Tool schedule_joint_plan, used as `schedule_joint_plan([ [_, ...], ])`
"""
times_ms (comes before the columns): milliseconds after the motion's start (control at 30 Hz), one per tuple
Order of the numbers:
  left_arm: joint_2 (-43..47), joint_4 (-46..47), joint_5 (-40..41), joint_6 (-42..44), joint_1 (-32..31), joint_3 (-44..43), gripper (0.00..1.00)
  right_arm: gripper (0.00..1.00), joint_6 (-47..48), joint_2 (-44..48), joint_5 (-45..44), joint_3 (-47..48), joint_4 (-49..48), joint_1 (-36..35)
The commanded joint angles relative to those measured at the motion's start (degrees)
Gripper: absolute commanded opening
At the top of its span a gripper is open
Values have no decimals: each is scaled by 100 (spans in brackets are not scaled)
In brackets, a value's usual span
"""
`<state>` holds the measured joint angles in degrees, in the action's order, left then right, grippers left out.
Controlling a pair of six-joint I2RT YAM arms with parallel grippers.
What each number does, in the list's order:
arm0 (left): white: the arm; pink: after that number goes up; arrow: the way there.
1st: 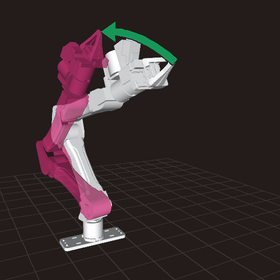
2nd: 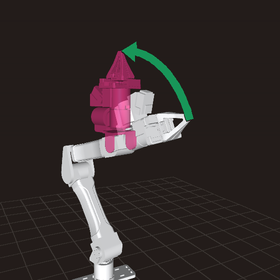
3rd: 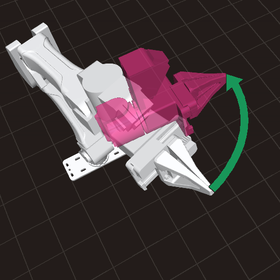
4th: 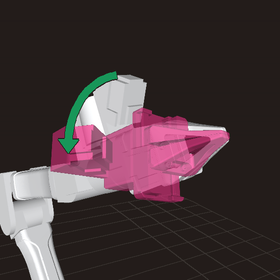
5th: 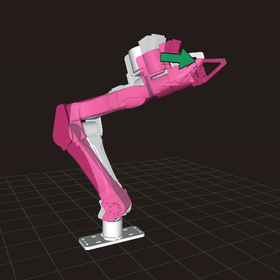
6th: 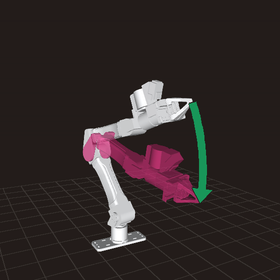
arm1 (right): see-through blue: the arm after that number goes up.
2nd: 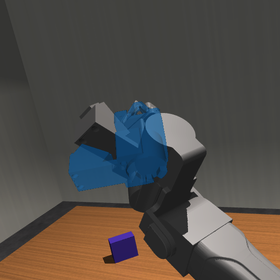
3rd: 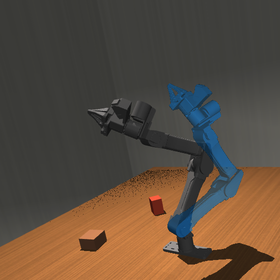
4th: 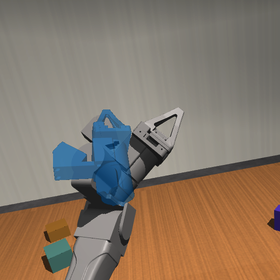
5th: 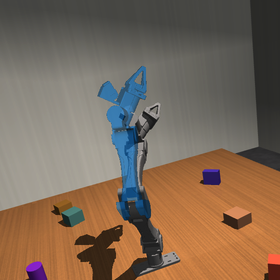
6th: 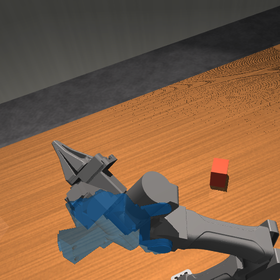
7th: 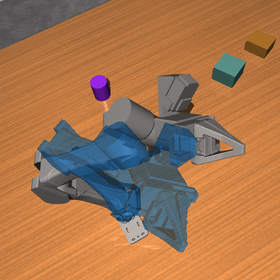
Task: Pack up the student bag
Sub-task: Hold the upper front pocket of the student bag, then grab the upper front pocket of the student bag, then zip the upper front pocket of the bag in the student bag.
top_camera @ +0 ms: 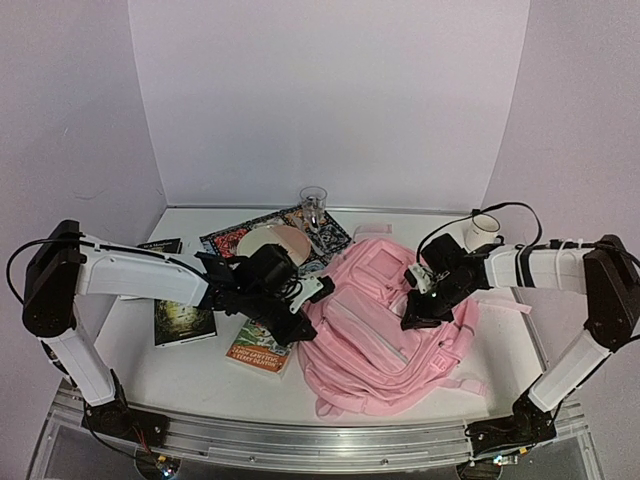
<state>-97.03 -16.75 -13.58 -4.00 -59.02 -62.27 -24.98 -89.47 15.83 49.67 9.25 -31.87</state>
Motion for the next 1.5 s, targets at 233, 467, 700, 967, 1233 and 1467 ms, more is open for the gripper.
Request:
schedule_joint_plan([
  [233, -276, -575, -129, -526, -154, -1043, 0, 0, -1487, 238, 292, 192, -1519, -362],
  [467, -577, -1492, 1577, -490, -323, -1473, 0, 0, -1643, 539, 39, 294, -1624, -452],
  [700, -468, -2221, 1359, -52, -361, -1842, 0, 0, -1441, 668, -211, 222, -1544, -452],
  [967, -89, -3067, 1575, 232, -431, -2093, 0, 0, -1513, 769, -935, 250, -1517, -451],
  [1233, -511, -3481, 1003, 35, -654, -2605, 0, 0, -1516, 675, -1106, 449, -1447, -443],
  [1467, -1158, -3091, 473, -263, -1095, -3047, 0, 0, -1694, 708, -1230, 434, -1593, -456],
])
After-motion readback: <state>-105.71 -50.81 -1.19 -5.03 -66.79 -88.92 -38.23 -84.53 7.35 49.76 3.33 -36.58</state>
